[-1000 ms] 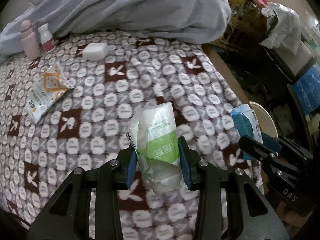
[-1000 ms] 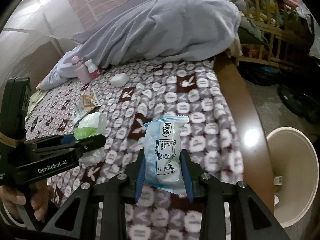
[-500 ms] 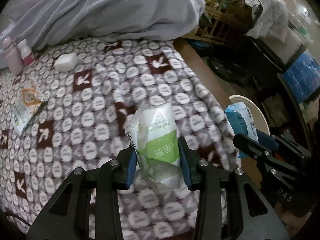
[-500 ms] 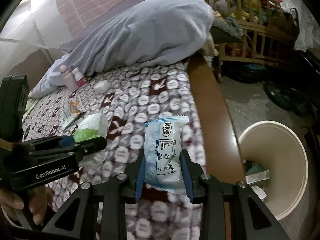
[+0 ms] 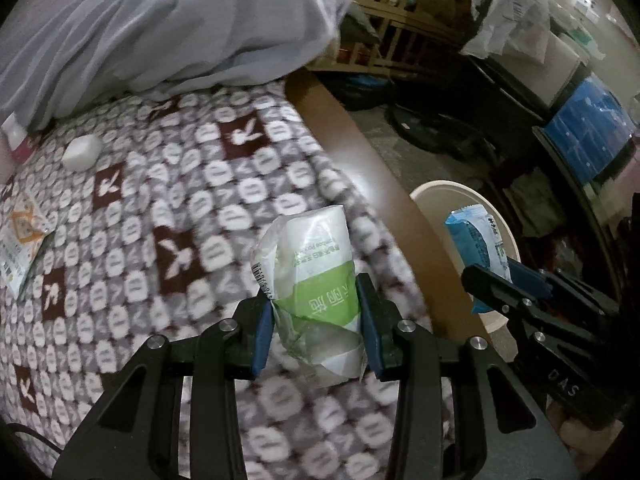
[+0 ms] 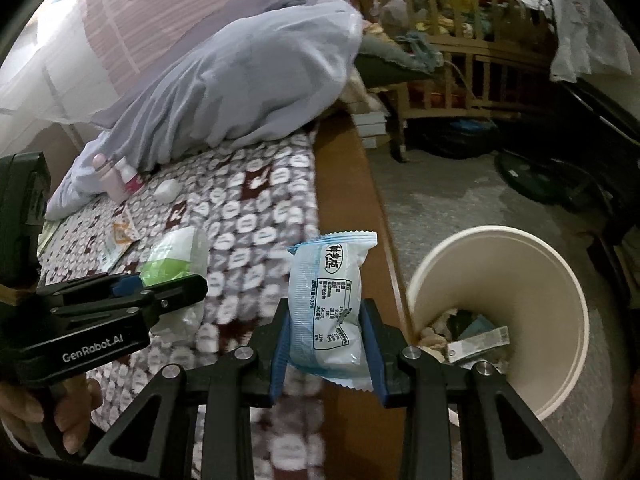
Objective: Collect trash
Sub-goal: 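Carry the blue packet and green-white packet over the white bucket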
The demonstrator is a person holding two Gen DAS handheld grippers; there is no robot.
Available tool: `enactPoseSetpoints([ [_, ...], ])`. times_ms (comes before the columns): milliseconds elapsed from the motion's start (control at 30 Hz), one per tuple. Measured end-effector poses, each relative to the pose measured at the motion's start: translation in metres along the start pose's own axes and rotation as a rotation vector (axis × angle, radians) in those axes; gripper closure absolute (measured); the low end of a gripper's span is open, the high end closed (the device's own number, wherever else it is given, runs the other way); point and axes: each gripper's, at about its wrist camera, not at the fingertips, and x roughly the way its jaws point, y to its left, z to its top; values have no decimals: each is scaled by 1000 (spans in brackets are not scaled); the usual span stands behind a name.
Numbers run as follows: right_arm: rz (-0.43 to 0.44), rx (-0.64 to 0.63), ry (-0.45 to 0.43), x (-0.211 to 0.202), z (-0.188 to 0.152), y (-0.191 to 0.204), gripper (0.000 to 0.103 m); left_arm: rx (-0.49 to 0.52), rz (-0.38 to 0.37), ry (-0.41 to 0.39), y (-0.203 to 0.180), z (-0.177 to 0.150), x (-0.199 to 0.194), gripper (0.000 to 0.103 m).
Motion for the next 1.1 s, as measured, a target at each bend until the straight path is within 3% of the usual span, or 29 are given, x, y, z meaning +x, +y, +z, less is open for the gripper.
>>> enactPoseSetpoints([
  [533,-76,100,-15,-18,-7,-62,71,97,-51,20,-62,14,23,67],
  [1100,-117,164,-5,-22,-15,-99,71,143,-80,50,-95,20,46,67],
])
